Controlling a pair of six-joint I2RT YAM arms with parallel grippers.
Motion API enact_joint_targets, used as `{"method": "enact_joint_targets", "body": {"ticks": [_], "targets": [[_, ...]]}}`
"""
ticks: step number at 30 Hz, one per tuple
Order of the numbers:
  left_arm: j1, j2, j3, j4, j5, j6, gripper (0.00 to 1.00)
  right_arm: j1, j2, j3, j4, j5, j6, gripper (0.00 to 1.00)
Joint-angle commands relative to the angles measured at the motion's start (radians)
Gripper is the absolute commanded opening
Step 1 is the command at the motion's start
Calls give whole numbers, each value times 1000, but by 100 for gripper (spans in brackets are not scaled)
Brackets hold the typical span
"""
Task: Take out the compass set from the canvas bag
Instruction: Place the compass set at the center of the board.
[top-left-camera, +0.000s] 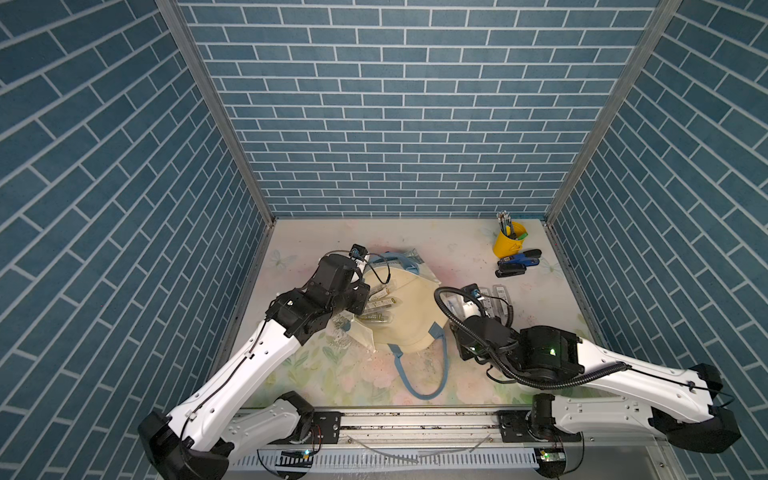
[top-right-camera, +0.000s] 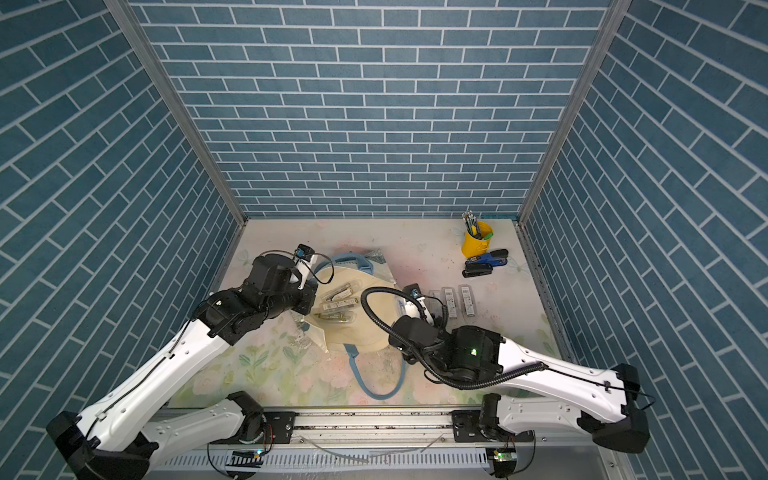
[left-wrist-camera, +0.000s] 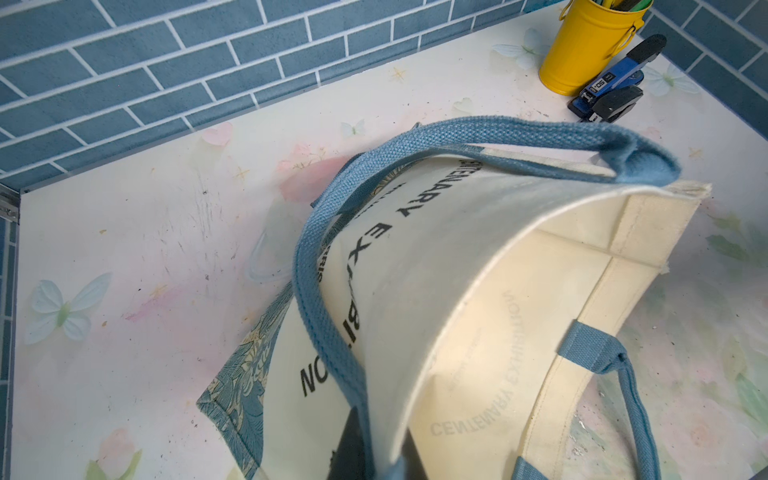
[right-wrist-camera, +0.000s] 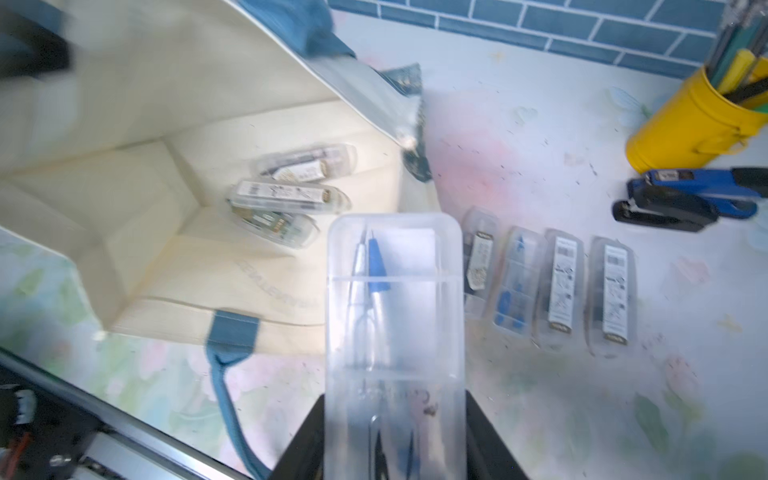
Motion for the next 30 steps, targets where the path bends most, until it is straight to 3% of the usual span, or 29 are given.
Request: {"method": "enact_joint_targets", "body": {"ticks": [1, 8, 16, 23, 30], "targets": [[1, -14, 32, 19, -23, 5, 0, -49, -70, -163, -19, 9, 108, 21], [0, -20, 30, 22, -14, 6, 0, -167, -117, -435, 250, -156, 126, 19], [1, -32, 28, 32, -8, 7, 0, -220, 15, -587, 528, -241, 165, 18], [0, -36, 14, 33, -9, 10, 0, -240, 95, -615, 618, -259, 183, 20], [1, -40, -1, 51, -2, 6, 0, -242, 110, -625, 592, -263, 224, 25]]}}
